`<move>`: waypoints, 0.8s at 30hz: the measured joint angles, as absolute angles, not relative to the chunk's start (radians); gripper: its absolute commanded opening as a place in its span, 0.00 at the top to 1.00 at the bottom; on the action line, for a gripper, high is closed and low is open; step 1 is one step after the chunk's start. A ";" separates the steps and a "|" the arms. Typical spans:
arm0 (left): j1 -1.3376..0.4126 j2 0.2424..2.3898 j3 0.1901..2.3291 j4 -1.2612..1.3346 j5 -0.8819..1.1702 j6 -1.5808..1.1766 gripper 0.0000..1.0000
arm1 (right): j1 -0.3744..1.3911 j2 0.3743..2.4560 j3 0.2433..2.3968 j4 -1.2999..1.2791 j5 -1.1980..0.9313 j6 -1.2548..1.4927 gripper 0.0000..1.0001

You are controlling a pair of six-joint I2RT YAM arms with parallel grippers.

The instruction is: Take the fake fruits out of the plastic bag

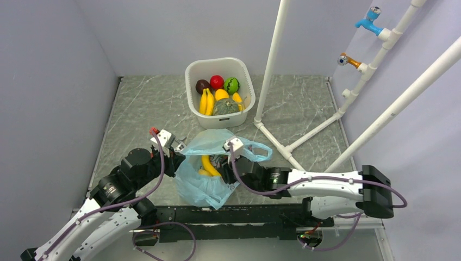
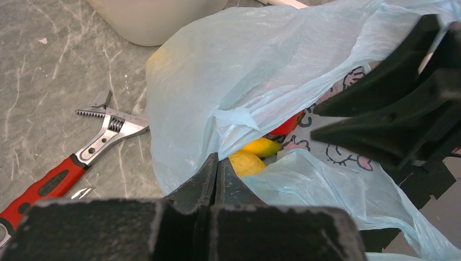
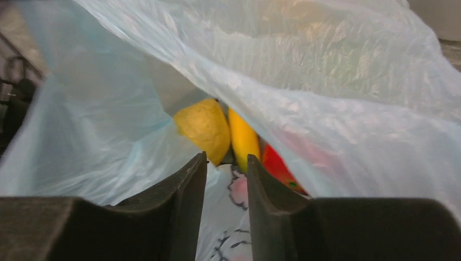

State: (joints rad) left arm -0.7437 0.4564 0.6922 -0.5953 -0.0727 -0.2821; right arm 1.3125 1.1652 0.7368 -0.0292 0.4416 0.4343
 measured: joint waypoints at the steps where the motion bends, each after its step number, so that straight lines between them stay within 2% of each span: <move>1: -0.744 0.456 0.692 -0.595 -0.073 -0.282 1.00 | 1.312 1.193 0.738 -0.031 0.457 0.446 0.38; 4: -0.744 0.457 0.692 -0.595 -0.073 -0.282 1.00 | 1.311 1.279 0.753 -0.062 0.540 0.509 0.11; 8: -0.744 0.469 0.692 -0.595 -0.072 -0.282 1.00 | 1.302 1.379 0.772 -0.095 0.659 0.586 0.02; 21: -0.744 0.498 0.692 -0.595 -0.066 -0.282 1.00 | 1.266 1.547 0.772 0.033 0.734 0.568 0.01; 24: -0.744 0.503 0.692 -0.595 -0.065 -0.282 1.00 | 1.254 1.592 0.772 0.077 0.733 0.543 0.05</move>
State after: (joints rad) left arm -0.7437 0.5026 0.6922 -0.5945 -0.0647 -0.2821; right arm 1.2537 1.5925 0.7719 0.0769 0.7334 0.5426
